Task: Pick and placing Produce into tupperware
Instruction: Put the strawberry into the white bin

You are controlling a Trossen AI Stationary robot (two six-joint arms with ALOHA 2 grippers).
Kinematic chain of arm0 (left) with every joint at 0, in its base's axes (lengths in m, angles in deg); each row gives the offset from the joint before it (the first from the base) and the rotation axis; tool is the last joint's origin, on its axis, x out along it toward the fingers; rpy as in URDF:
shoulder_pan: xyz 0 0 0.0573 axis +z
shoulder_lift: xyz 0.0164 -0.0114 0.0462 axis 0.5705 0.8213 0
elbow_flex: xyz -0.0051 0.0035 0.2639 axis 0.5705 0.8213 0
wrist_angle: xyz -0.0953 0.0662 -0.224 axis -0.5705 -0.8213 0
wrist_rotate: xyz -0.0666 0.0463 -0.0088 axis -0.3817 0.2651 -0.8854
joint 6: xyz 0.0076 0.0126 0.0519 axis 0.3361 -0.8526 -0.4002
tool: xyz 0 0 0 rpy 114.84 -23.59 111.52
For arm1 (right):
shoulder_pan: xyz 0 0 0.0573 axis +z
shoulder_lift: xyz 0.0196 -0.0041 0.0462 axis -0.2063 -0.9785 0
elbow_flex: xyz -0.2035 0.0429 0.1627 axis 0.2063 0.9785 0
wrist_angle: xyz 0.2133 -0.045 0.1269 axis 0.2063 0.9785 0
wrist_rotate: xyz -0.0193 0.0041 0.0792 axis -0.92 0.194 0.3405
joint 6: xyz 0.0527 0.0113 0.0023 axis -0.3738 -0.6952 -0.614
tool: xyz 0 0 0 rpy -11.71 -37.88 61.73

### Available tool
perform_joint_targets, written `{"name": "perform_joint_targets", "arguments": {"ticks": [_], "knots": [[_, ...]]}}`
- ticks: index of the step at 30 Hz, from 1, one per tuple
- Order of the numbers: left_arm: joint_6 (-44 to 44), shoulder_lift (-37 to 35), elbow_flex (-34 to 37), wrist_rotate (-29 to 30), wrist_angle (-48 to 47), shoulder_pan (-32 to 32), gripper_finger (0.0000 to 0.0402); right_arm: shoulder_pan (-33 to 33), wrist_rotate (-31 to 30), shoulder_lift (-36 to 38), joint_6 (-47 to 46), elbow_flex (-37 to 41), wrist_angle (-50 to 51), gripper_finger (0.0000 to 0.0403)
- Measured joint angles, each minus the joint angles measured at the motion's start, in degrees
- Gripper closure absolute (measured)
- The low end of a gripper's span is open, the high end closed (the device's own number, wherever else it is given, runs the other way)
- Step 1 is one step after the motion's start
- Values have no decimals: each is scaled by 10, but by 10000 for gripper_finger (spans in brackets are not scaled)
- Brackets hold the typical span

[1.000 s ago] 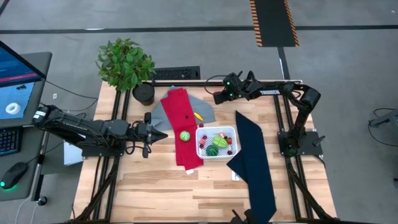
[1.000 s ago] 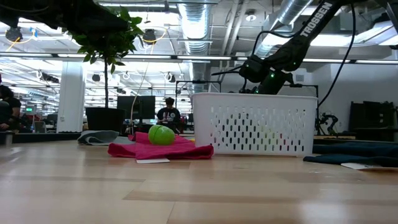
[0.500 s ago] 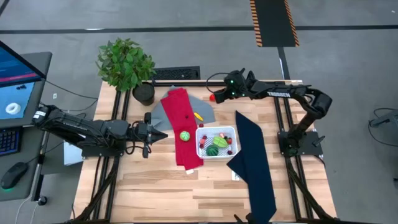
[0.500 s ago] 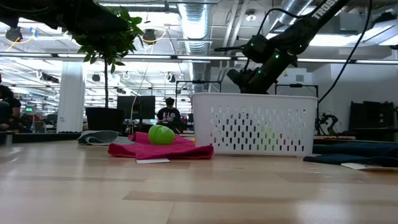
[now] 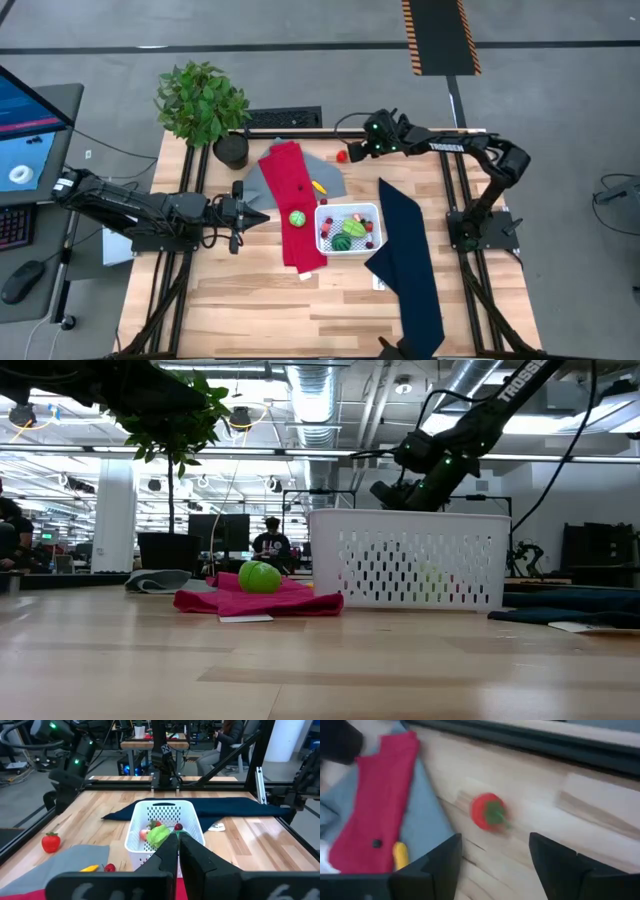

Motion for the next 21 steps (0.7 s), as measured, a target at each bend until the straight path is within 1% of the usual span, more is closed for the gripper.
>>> {"name": "perform_joint_targets", "arguments": {"ticks": [2,4,14,21], "knots": [[0,0,0,0,0,0,395,0,2,-10,-2,-2,-12,147],[0,0,0,0,0,0,395,0,4,-18,-6,1,-2,150],[0,0,0,-3,-1,0,395,-7,0,-21,-13,-1,-20,180],[0,0,0,-3,-1,0,395,-14,7,-64,-19,-6,-25,192]]}}
